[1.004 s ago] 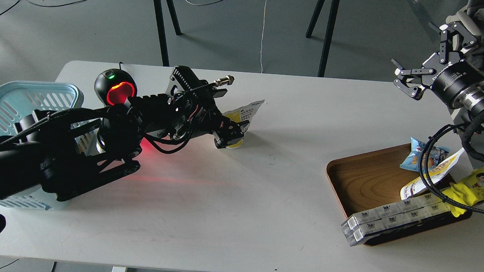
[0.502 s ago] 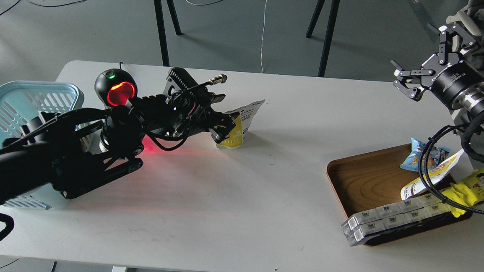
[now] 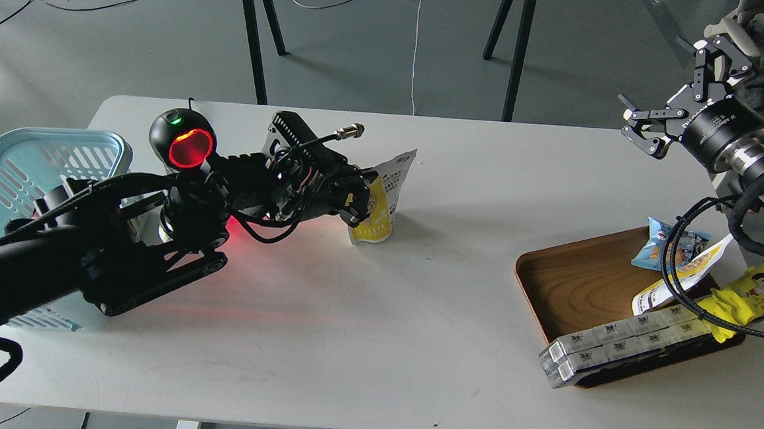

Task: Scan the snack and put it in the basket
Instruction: 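Lift the packet with the left gripper and move it over the basket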

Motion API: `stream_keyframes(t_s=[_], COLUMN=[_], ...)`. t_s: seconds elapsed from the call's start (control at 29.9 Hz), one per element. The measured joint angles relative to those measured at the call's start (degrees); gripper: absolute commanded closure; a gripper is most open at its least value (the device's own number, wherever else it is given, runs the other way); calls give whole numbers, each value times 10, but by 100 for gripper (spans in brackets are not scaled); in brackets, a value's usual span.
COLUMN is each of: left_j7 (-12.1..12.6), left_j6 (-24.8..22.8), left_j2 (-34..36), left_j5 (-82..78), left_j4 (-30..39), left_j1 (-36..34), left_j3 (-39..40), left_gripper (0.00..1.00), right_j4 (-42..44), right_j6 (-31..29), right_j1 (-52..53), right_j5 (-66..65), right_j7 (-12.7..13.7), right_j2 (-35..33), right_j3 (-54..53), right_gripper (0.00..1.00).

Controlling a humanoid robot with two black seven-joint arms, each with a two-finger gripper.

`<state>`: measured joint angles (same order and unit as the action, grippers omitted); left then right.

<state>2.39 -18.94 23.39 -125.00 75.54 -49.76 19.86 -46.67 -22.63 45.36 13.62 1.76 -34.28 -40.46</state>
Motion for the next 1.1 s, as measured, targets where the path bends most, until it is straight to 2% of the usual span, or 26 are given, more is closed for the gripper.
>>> stream_keyframes(t_s=[0.23,0.4,0.57,0.74,0.94,1.1], left_j7=[-2,-2,-3,-23,-53,-61], left_j6=[-1,-19,-24,-16,48,110], left_j2=[20,75,135,194,247,272], left_j5=[0,6,84,126,129,129], left_j4=[32,81,132,160,167,174], left_j1=[-3,-11,-17,-14,24,68], left_j3=[17,40,80,116,128,126], left_gripper=[100,100,100,100,100,100], right_j4=[0,0,-1,-5,-6,-6], right_j6=[9,11,14,16,21,21], right_j1=[3,6,8,9,9,9], right_j5=[0,-7,-14,-15,-16,-16], right_j7=[0,0,0,1,1,1], right_j2=[0,0,0,0,0,0], right_j3=[0,0,0,-1,-1,-1], right_gripper=[1,1,2,2,2,2])
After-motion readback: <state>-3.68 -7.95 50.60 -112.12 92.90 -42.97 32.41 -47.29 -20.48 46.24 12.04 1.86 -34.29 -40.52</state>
